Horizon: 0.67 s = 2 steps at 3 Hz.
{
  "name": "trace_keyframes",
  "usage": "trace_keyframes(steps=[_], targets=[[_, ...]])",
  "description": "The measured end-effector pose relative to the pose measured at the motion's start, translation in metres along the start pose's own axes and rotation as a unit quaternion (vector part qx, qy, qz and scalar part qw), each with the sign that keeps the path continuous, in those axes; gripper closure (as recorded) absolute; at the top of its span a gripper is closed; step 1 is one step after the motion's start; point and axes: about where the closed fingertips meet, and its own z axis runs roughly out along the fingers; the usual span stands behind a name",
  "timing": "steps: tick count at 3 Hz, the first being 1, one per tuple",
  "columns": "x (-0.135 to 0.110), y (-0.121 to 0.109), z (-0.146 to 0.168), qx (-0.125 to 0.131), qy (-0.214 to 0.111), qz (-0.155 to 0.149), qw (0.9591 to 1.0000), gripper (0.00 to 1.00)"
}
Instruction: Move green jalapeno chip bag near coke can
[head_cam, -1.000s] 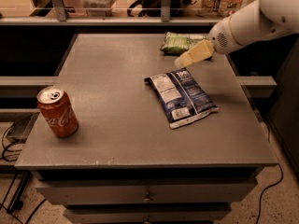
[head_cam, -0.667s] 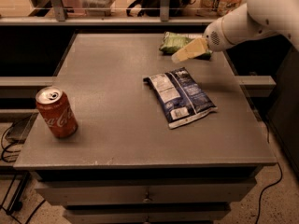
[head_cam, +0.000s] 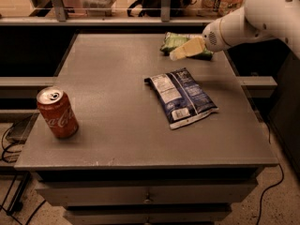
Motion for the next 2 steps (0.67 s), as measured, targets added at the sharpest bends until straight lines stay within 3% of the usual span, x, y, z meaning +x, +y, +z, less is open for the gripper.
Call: trace_keyframes(steps=[1, 2], targets=[[-0.014, -0.016, 0.021, 0.016, -0.040, 0.032, 0.9986, 0.00], [-0.022, -0.032, 0.043, 0.028, -0.057, 0.054, 0.9965, 0.00]])
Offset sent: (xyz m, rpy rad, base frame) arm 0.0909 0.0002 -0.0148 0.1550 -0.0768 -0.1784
